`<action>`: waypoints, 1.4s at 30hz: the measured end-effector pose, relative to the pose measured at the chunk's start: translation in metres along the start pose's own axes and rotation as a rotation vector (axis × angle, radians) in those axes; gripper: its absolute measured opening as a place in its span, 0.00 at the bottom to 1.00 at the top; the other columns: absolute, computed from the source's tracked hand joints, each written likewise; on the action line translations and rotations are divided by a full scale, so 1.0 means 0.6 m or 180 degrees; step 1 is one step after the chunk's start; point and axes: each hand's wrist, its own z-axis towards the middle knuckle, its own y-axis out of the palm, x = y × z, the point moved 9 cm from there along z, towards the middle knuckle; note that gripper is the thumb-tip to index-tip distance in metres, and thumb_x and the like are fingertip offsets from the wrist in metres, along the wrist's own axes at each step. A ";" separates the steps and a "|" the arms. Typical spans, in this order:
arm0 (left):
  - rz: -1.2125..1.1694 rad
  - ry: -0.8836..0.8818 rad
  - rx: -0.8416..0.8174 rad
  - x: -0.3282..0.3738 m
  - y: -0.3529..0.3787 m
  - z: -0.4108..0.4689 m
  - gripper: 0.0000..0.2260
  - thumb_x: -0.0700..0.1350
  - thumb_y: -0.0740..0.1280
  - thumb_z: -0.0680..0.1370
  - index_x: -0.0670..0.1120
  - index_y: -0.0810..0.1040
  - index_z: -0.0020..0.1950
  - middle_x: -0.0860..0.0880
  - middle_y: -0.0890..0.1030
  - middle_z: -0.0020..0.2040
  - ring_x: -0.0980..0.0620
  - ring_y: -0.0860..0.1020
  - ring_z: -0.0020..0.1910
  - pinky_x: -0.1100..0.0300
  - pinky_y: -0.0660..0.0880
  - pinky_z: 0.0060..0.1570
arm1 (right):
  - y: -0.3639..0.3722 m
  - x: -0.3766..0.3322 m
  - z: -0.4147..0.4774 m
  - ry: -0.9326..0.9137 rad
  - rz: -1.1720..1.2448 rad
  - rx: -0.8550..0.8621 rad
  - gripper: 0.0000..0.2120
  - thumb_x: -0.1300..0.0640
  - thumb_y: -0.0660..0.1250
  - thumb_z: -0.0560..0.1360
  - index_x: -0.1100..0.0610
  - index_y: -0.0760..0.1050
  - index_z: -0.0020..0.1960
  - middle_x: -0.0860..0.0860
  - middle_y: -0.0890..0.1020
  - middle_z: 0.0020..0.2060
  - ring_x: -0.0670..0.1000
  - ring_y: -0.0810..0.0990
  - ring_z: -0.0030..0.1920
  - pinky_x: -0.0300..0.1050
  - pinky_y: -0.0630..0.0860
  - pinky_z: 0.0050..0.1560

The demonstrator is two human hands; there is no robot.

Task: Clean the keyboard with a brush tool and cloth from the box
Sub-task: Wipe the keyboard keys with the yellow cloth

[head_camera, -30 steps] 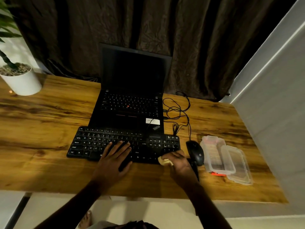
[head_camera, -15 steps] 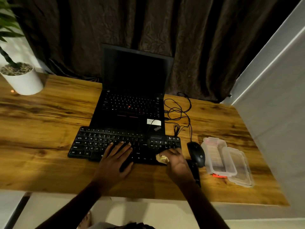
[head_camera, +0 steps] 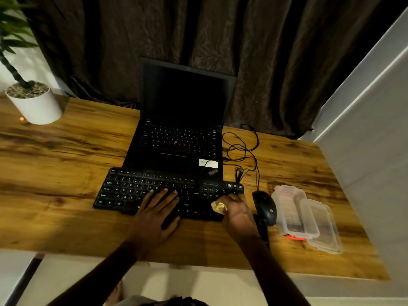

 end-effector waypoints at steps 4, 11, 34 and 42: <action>0.0009 0.0007 -0.0016 -0.003 0.002 0.000 0.27 0.62 0.56 0.81 0.49 0.73 0.74 0.52 0.70 0.76 0.51 0.63 0.77 0.41 0.60 0.75 | 0.015 -0.033 -0.014 -0.0150 -0.0126 -0.0112 0.24 0.66 0.58 0.78 0.47 0.68 0.70 0.50 0.69 0.70 0.53 0.62 0.71 0.49 0.64 0.72; 0.0027 0.0004 -0.0014 -0.003 0.004 -0.001 0.26 0.62 0.56 0.81 0.49 0.73 0.74 0.52 0.70 0.75 0.51 0.63 0.77 0.42 0.58 0.75 | 0.004 -0.012 -0.007 -0.0080 -0.0172 -0.0075 0.25 0.66 0.58 0.78 0.48 0.67 0.71 0.49 0.67 0.71 0.54 0.59 0.73 0.51 0.62 0.73; 0.0020 0.0066 0.0147 0.001 -0.003 0.002 0.26 0.61 0.56 0.80 0.48 0.75 0.72 0.50 0.72 0.74 0.50 0.65 0.76 0.42 0.59 0.74 | 0.021 -0.026 -0.035 -0.0016 0.0066 0.0200 0.25 0.65 0.59 0.76 0.50 0.68 0.71 0.52 0.69 0.70 0.57 0.62 0.73 0.51 0.66 0.71; 0.0023 0.0056 0.0078 0.001 -0.001 0.001 0.27 0.62 0.55 0.81 0.48 0.73 0.73 0.51 0.70 0.75 0.51 0.63 0.77 0.42 0.58 0.75 | 0.002 0.039 -0.030 0.0299 -0.0055 0.0343 0.24 0.63 0.60 0.77 0.48 0.68 0.71 0.50 0.68 0.70 0.54 0.61 0.71 0.48 0.68 0.69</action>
